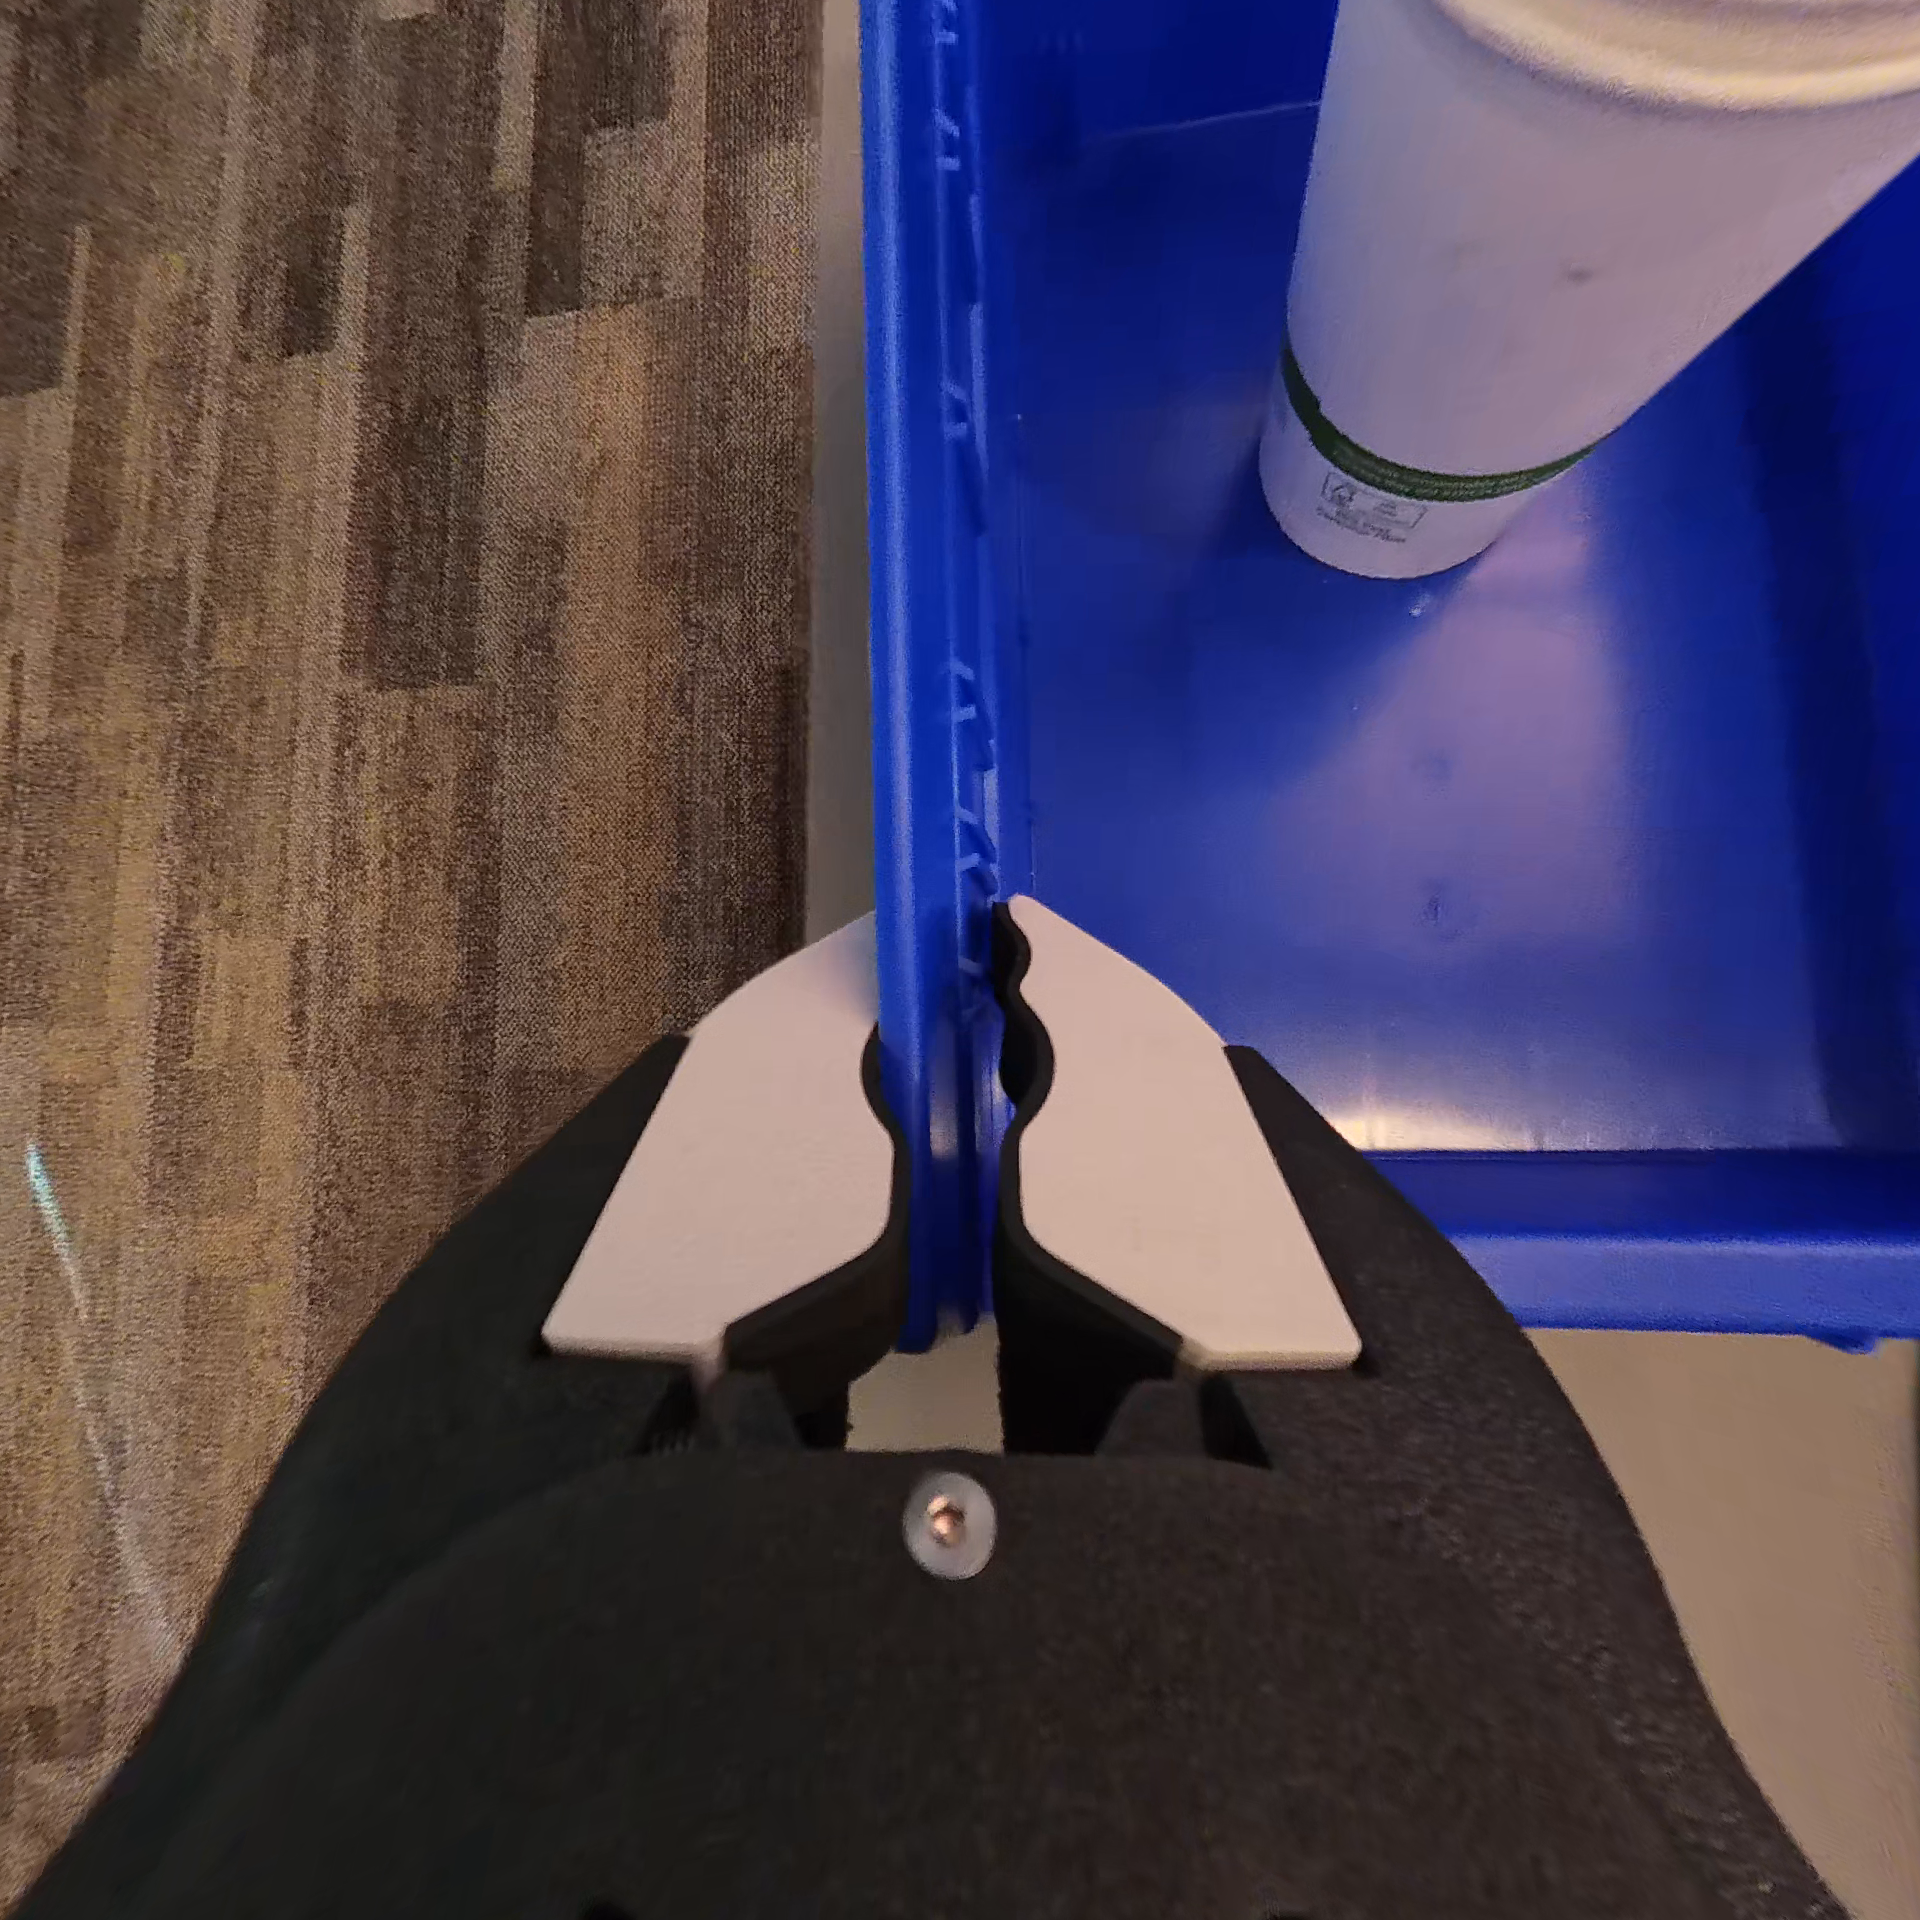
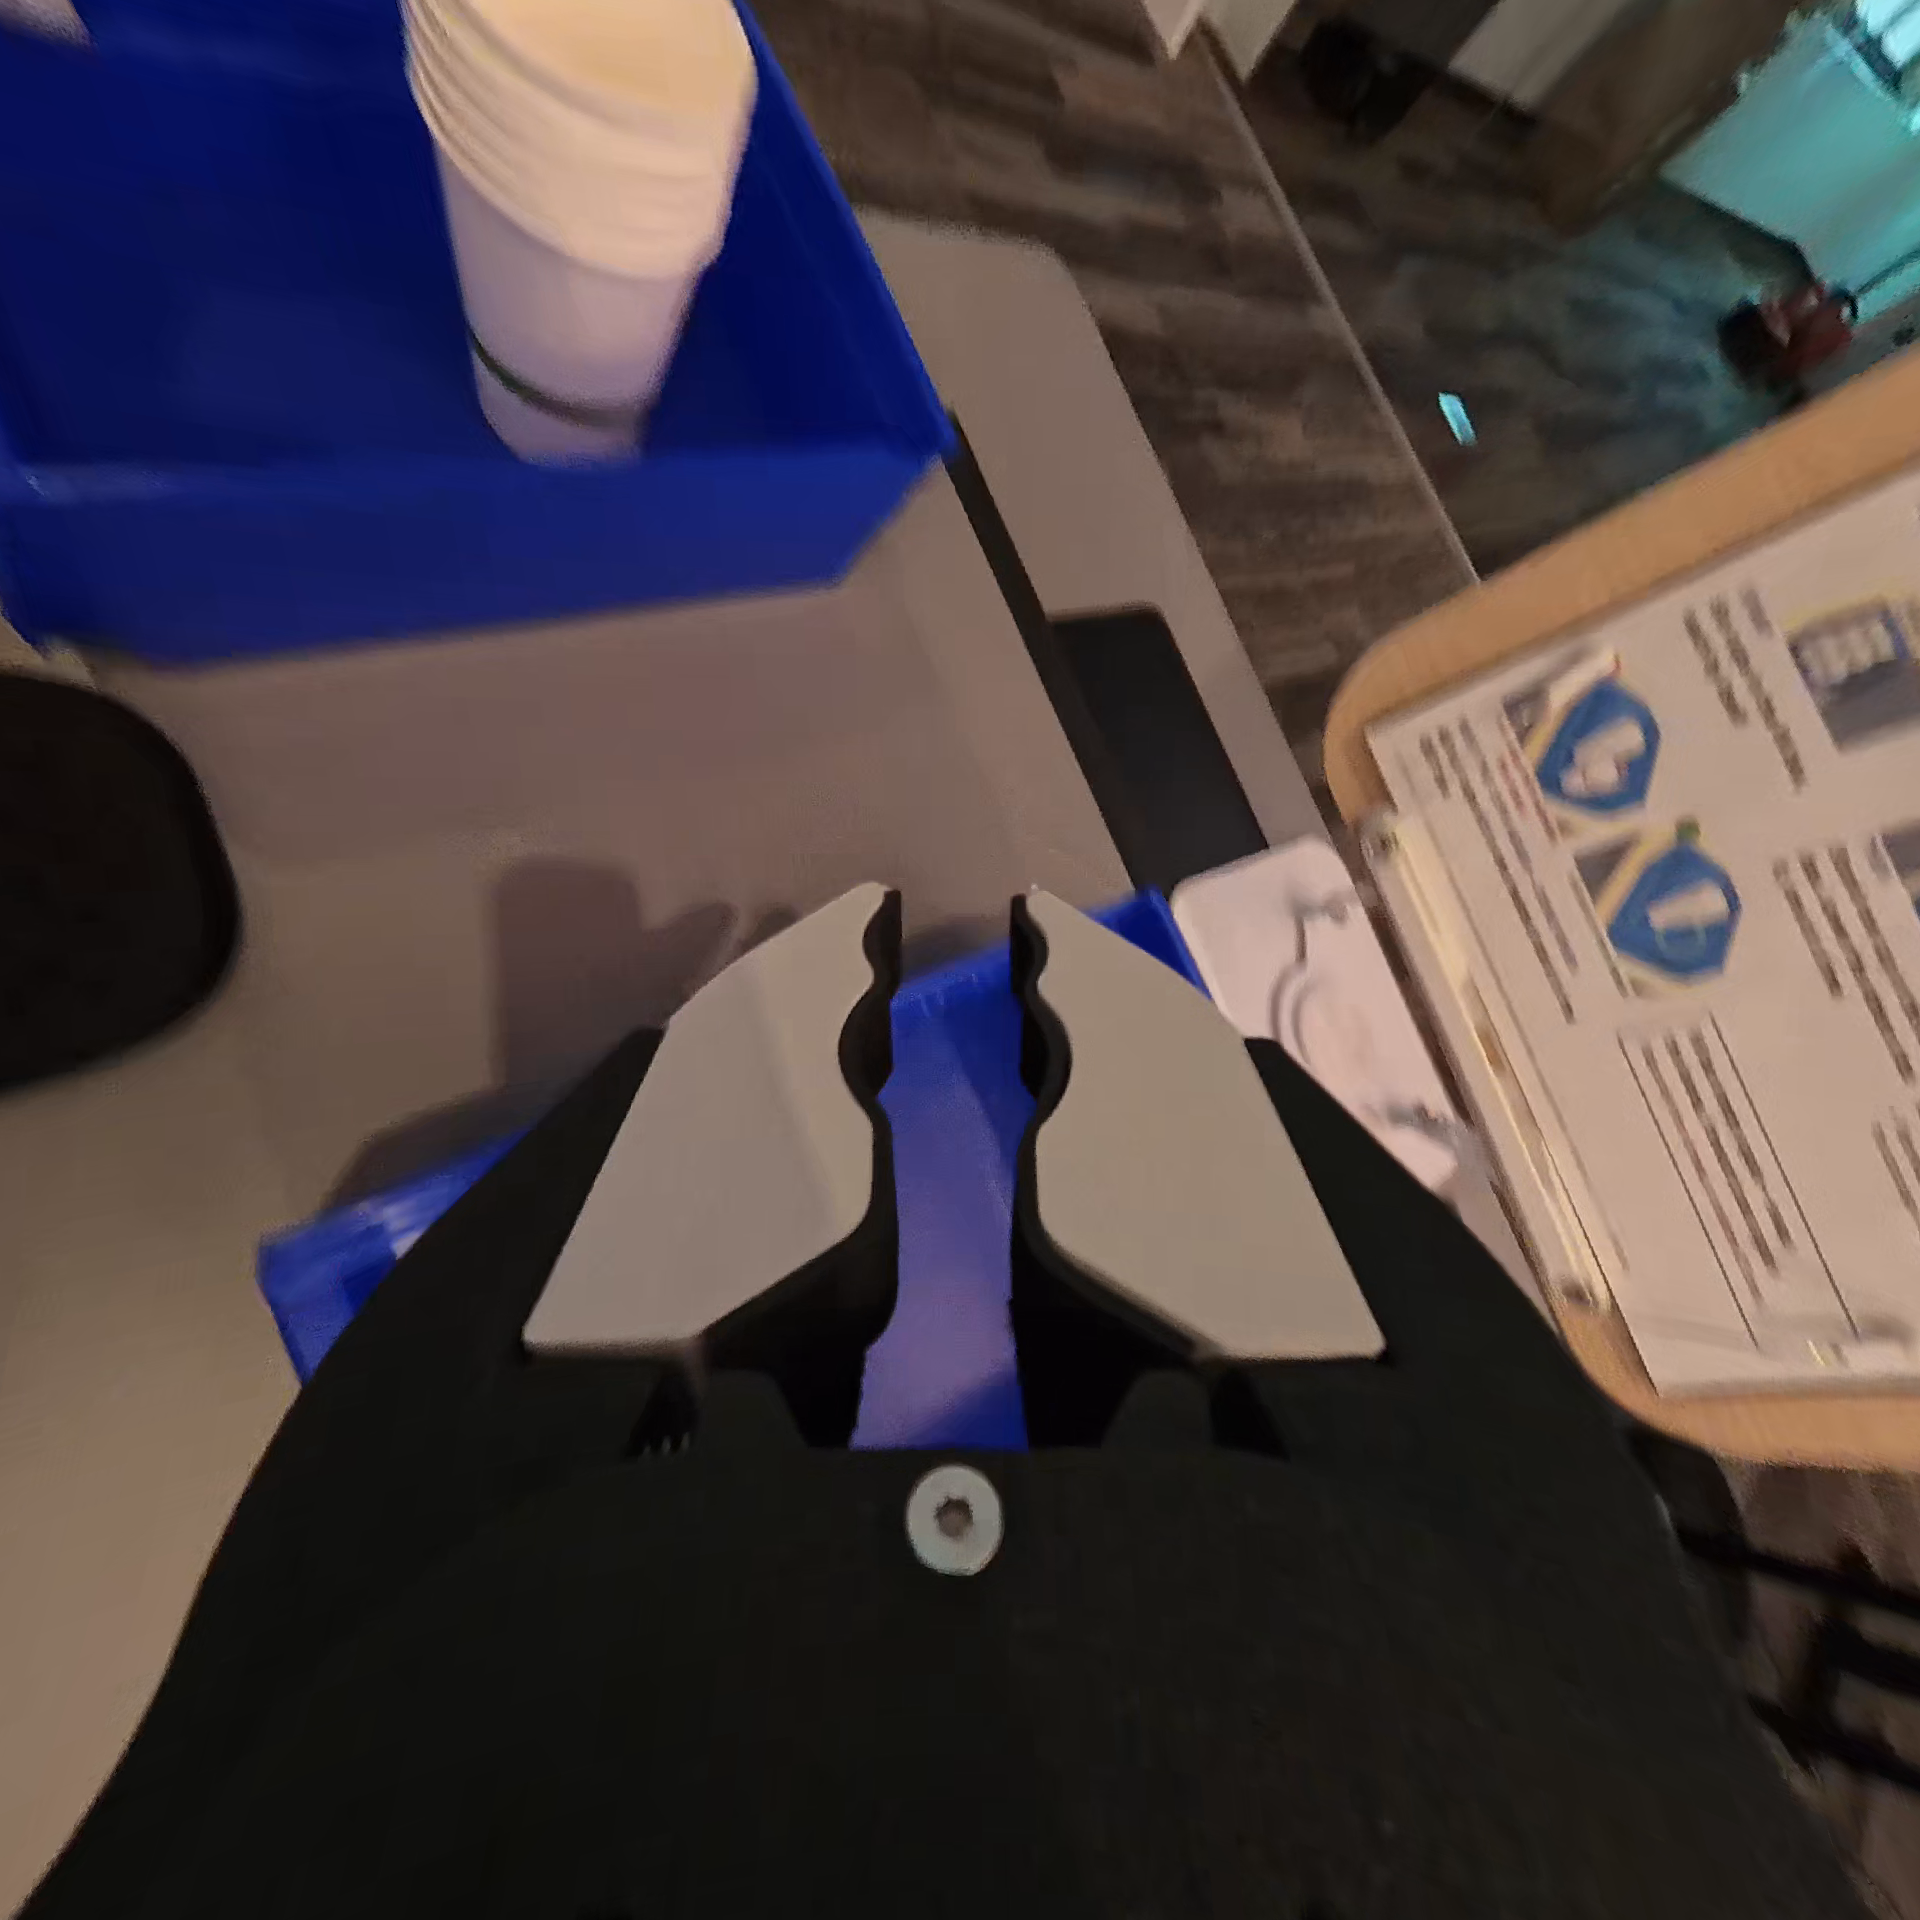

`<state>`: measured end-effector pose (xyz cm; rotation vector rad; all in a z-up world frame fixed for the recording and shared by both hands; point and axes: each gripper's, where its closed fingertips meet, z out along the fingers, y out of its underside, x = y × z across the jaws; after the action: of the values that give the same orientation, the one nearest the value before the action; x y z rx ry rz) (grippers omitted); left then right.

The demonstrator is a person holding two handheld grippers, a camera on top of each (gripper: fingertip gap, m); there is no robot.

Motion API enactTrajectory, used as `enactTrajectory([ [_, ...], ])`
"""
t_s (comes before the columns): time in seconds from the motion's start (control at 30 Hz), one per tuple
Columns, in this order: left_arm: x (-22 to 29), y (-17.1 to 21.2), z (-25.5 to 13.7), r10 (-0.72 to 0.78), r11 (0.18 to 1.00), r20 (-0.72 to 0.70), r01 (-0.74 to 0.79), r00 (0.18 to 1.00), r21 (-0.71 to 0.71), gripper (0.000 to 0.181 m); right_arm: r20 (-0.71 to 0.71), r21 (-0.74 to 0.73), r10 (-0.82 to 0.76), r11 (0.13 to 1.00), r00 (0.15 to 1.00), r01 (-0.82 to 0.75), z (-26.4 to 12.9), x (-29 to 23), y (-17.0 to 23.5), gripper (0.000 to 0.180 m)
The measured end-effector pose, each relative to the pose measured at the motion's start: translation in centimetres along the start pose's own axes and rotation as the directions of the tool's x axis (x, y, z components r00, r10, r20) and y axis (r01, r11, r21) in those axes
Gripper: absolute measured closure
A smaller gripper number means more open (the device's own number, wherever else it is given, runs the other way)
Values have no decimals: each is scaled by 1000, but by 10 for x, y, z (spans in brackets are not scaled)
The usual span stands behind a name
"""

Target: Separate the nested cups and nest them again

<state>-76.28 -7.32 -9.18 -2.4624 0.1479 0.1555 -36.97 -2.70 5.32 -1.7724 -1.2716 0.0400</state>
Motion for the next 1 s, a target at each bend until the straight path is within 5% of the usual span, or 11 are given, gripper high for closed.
enactTrajectory([
  [0.13,-20,9,-3,-10,1000,9,10,1000,3,168,-130,-57,-23,998,991,16,-33,35,63,174],
  [0.57,-38,8,2,10,1000,-30,-10,999,-2,169,-190,-174,303,926,934,-336,-97,69,199,161],
  [0.67,-40,7,2,1,1000,0,-1,1000,21,164,-185,-147,413,886,892,-441,-96,66,208,143],
  [0.83,-53,-9,-20,-58,988,71,47,996,147,116,-162,-203,647,717,745,-667,-75,57,220,109],
  [1.0,-51,-14,-74,-134,955,128,93,983,283,117,-219,-362,699,590,681,-722,-41,44,242,111],
])
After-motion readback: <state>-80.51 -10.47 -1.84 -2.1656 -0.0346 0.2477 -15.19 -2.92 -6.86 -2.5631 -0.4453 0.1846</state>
